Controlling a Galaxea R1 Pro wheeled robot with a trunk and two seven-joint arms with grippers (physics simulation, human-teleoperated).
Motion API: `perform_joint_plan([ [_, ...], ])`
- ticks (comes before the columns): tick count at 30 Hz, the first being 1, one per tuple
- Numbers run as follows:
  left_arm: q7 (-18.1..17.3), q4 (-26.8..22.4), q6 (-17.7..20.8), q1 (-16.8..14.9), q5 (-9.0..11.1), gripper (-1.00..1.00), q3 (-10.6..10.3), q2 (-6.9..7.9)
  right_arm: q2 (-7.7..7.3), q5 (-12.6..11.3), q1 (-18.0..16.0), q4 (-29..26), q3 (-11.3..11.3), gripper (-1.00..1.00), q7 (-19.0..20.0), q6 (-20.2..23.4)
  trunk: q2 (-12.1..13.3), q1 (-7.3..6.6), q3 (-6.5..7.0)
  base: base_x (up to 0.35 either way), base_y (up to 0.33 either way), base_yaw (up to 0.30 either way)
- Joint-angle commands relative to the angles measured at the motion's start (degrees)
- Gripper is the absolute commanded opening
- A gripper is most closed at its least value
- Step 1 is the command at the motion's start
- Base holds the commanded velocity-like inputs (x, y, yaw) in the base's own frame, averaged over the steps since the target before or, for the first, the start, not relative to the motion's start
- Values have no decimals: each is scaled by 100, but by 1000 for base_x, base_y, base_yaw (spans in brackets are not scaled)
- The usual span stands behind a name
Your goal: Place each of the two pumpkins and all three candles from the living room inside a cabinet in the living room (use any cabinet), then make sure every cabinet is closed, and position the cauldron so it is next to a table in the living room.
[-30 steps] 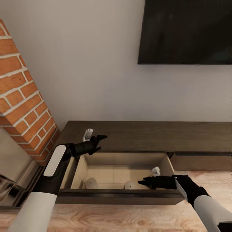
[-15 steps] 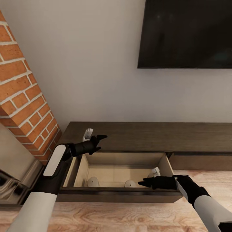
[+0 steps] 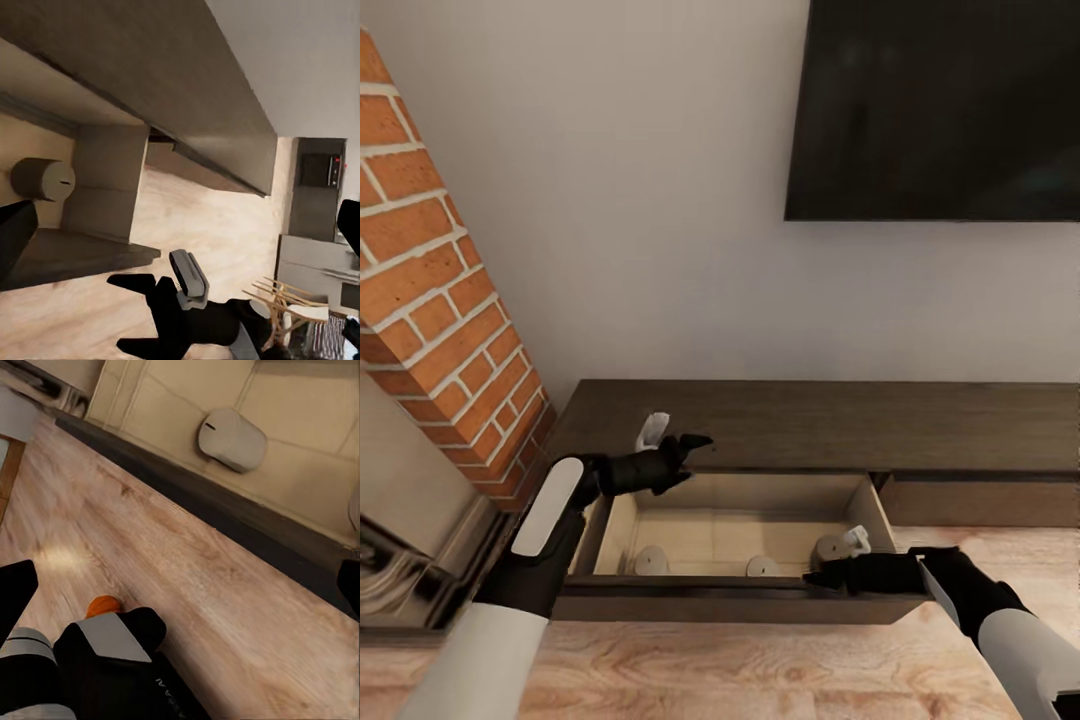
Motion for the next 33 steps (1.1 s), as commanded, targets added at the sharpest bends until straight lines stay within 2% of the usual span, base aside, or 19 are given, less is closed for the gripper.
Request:
perform_joint_plan([
  [1, -2, 106, -4, 49, 5, 100, -118, 8, 6, 133, 1, 5, 3, 100, 0, -1, 0, 0, 0, -35, 0, 0],
  [8, -14, 489, -7, 495, -6, 100, -548, 62, 14, 553, 24, 26, 15, 100, 1, -1, 0, 0, 0, -11, 0, 0],
  [10, -15, 474, -4, 738, -5, 100, -911, 129, 14, 689, 35, 34, 15, 100, 9, 5, 0, 0, 0, 0, 0, 0],
  [11, -20, 451, -3, 867, 2, 100, -1195, 247, 14, 752, 41, 40, 15, 100, 13, 4, 0, 0, 0, 0, 0, 0],
  [14, -24, 396, -8, 1036, 13, 100, -1515, 389, 14, 870, 45, 44, 16, 100, 13, 1, 0, 0, 0, 0, 0, 0],
  [16, -24, 375, -5, 1116, 15, 100, -1605, 421, 14, 947, 49, 59, 16, 100, -4, -4, 0, 0, 0, 0, 0, 0],
  [19, -25, 302, 2, 1274, 17, 100, -1985, 445, 22, 1045, 62, 105, 16, 100, -29, -12, 0, 0, 0, 0, 0, 0],
  [23, -18, 247, -9, 1411, 9, 100, -2199, 451, 23, 1103, 72, 114, 16, 100, -34, -13, 0, 0, 0, 0, 0, 0],
  [26, -2, 288, -21, 1453, -13, 100, -2245, 452, 30, 1335, 117, 124, 16, 100, -77, -23, 0, 0, 0, 0, 0, 0],
  [28, 21, 376, -54, 1474, -36, 100, -2433, 452, 39, 1607, 198, 214, 16, 100, -318, -42, 0, 0, 0, 0, 0, 0],
  [29, 36, 536, -88, 1484, -62, 100, -2658, 452, 47, 1737, 237, 318, 16, 100, -804, -135, 0, 0, 0, 0, 0, 0],
  [31, 41, 812, -107, 1488, -132, 100, -2762, 447, 97, 1784, 265, 442, 16, 100, -1366, -381, 0, 0, 0, 0, 0, 0],
  [33, 44, 1073, -155, 1490, -324, 100, -2805, 445, 163, 1803, 276, 594, 16, 100, -1831, -620, 0, 0, 0, 0, 0, 0],
])
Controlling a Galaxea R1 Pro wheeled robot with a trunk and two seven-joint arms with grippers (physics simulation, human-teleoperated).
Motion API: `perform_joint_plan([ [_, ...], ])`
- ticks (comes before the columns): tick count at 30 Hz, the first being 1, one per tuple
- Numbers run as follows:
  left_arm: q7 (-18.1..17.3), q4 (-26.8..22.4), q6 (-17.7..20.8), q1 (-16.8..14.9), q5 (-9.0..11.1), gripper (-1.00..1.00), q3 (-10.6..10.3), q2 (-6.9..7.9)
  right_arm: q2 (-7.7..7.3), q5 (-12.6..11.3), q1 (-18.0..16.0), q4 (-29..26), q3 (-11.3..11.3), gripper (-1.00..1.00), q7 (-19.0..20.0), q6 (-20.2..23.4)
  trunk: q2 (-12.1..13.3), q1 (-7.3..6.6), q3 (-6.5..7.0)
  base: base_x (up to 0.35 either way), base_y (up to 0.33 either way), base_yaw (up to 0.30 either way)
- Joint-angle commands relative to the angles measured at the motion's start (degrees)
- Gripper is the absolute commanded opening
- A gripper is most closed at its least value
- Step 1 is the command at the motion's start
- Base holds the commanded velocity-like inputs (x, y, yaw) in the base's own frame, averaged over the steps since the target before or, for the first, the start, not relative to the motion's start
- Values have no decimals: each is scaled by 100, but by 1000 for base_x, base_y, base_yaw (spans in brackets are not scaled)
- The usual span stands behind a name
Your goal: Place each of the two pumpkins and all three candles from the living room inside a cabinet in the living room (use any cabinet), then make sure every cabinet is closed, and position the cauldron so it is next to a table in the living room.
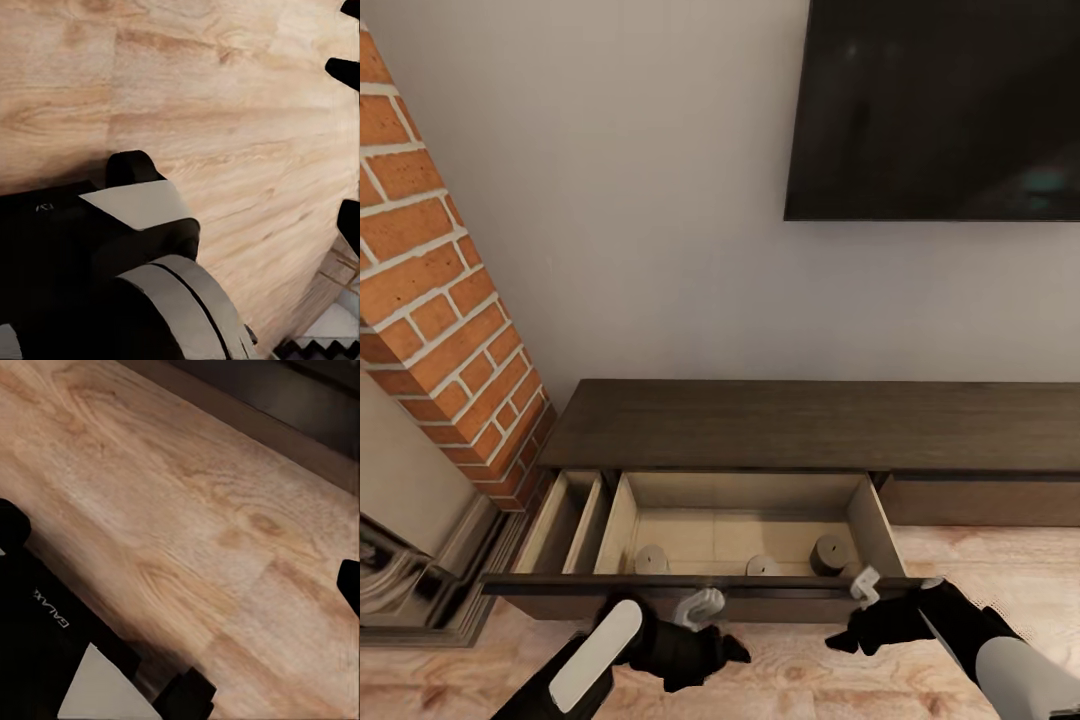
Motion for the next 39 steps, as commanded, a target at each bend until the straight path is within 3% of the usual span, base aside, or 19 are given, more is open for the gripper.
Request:
perform_joint_plan([
  [1, 0, 159, -114, 0, -180, 100, -11, -6, 38, 9, 2, 98, -1, 100, -224, -106, 0, 0, 0, 0, 0, 0],
  [3, -17, 843, -865, -1, -976, 100, -32, -89, 210, 5, 8, 346, -5, 100, -863, -363, 0, 0, 0, 0, 0, 0],
  [4, -24, 974, -1010, 0, -1121, 100, -37, -126, 249, 0, 9, 382, -6, 100, -988, -404, 0, 0, 0, 0, 0, 0],
  [5, -34, 1224, -1270, -1, -1400, 100, -44, -219, 323, -6, 12, 450, -7, 100, -1259, -492, 0, 0, 0, 0, 0, 0],
  [9, -56, 2197, -2083, -5, -2333, 100, -49, -572, 614, 3, 16, 800, -9, 100, -2648, -1086, 0, 0, 0, 0, 0, 0],
  [13, -60, 2677, -3316, -8, -2716, 100, -63, -707, 944, -19, 38, 1232, -10, 100, -3624, -1775, 0, 0, 0, 0, 0, 0],
  [14, -60, 2750, -3463, -9, -2797, 100, -75, -722, 985, -30, 43, 1295, -10, 100, -3770, -1835, 0, 0, 0, 0, 0, 0],
  [18, -60, 2958, -3924, -9, -3453, 100, -97, -813, 1129, -71, 88, 1430, -41, 100, -4244, -1961, 0, 0, 0, 0, 0, 0],
  [20, -63, 2993, -4414, -10, -3691, 100, -103, -846, 1158, -126, 149, 1448, -92, 100, -4371, -2021, 0, 0, 0, 0, 0, 0],
  [22, -67, 3056, -4861, -10, -3787, 100, -113, -894, 1227, -472, 199, 1472, -129, 100, -4499, -2062, 0, 0, 0, 0, 0, 0],
  [27, -70, 3100, -5066, -21, -3832, 100, -117, -931, 1302, -1074, 270, 1530, -140, 100, -4576, -2457, 0, 0, 0, 0, 0, 0],
  [34, -131, 3118, -5302, -25, -3832, 100, -118, -911, 1311, -1285, 295, 1544, -149, 100, -4584, -2676, 0, 0, 36, 0, 0, -118],
  [39, -367, 3127, -5331, -25, -3830, 100, -122, -886, 1311, -1366, 297, 1545, -148, 100, -4585, -2693, 0, 0, 54, 0, 0, -98],
])
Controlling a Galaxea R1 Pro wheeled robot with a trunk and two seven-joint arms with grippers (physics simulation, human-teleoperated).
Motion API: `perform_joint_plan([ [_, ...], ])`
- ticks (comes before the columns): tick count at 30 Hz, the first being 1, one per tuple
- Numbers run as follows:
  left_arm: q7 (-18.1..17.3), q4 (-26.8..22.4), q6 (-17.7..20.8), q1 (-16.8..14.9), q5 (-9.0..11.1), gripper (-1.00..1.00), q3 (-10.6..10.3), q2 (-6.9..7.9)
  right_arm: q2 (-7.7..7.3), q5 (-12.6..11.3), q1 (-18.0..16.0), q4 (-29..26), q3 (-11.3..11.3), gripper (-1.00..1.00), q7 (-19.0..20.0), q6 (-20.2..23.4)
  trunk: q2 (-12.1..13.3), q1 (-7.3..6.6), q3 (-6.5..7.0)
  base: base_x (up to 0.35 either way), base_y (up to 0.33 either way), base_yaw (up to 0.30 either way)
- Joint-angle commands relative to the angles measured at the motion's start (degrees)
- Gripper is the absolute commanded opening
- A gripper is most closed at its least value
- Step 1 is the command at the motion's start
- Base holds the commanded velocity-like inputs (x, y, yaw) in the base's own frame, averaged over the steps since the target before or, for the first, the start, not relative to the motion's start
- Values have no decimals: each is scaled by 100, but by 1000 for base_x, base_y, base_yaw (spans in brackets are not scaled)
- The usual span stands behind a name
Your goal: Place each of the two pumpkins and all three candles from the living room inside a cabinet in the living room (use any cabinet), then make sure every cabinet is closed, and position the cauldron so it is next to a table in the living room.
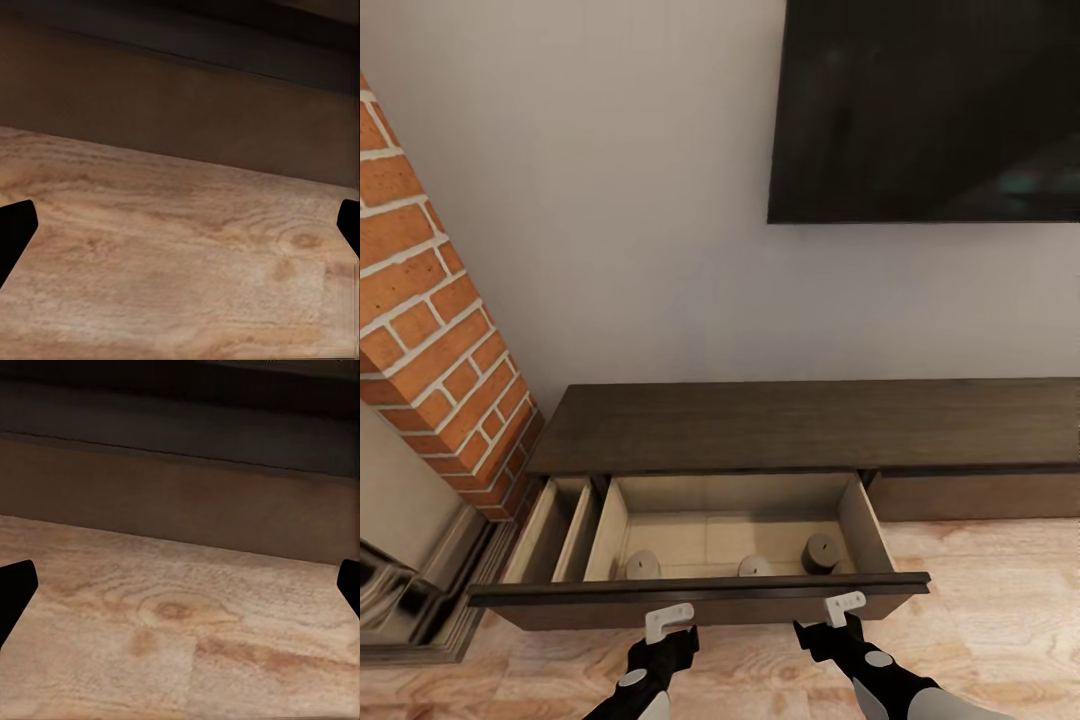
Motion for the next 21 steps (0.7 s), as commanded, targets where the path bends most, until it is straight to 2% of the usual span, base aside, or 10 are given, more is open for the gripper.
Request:
perform_joint_plan([
  [1, -43, 5, -2, 0, 0, 100, -2, 2, 1, -5, 0, 0, 2, 100, 0, -2, 0, 0, 1, 0, 0, -26],
  [9, -120, 12, -33, 0, -17, 100, -13, 14, 7, -25, 0, 17, 6, 100, -4, -14, 0, 0, 3, 0, 0, -6],
  [14, -118, 13, -56, 0, -188, 100, -13, 14, 9, -17, 2, 36, 6, 100, -44, -20, 0, 0, 3, 0, 0, 0],
  [21, -119, 13, -58, 0, -225, 100, -13, 14, 9, -34, 31, 42, 6, 100, -52, 5, 0, 0, 3, 0, 0, 0],
])
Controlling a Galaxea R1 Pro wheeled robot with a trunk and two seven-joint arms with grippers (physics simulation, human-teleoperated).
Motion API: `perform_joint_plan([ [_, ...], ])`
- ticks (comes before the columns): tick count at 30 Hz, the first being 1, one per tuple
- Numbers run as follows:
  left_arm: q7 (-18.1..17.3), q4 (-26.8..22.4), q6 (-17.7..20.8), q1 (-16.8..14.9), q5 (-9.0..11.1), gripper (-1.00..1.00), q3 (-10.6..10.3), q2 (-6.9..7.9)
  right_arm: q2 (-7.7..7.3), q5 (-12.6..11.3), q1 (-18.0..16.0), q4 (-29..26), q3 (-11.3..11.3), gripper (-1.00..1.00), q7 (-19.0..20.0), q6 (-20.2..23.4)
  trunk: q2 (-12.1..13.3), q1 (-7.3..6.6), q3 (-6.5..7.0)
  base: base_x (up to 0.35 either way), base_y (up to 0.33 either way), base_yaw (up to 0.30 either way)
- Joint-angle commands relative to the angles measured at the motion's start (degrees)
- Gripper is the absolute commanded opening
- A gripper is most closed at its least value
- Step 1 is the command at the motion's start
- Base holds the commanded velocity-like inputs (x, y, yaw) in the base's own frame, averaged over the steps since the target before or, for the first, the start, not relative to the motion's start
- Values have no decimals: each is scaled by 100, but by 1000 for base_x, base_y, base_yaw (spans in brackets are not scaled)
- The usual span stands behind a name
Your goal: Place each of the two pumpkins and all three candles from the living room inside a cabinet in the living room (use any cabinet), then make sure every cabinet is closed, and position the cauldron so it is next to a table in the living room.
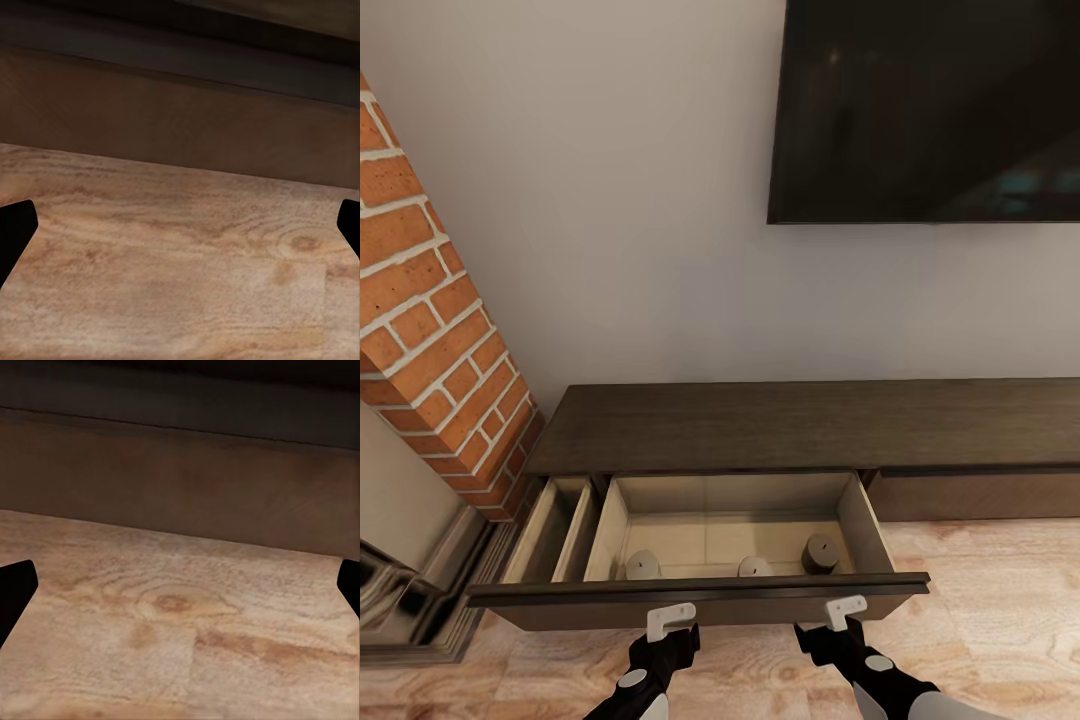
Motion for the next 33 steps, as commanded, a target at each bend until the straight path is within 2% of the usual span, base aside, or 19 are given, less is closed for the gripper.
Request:
perform_joint_plan([
  [1, 1, -2, 0, 0, -1, 100, 0, 0, 0, -2, 2, 1, 0, 100, 0, 7, 0, 0, 0, 0, 0, 0],
  [3, -1, -6, 0, 0, -2, 100, 2, 0, 0, -1, 5, 2, 0, 100, 0, -4, 0, 0, 0, 0, 0, 0],
  [17, 2, 0, 2, 0, -3, 100, 8, 0, 0, 20, 13, -6, 0, 100, -1, -28, -562, 307, -251, 0, 0, -3],
  [28, 2, 0, 8, 0, -3, 100, 17, 5, 0, 20, 13, -5, 0, 100, -1, -28, -1003, 549, -439, 0, 0, -170],
  [33, 2, 0, 3, 0, -3, 100, 12, 8, 0, 23, 15, -7, 0, 100, -1, -28, -1003, 549, -439, 0, 0, -13],
])
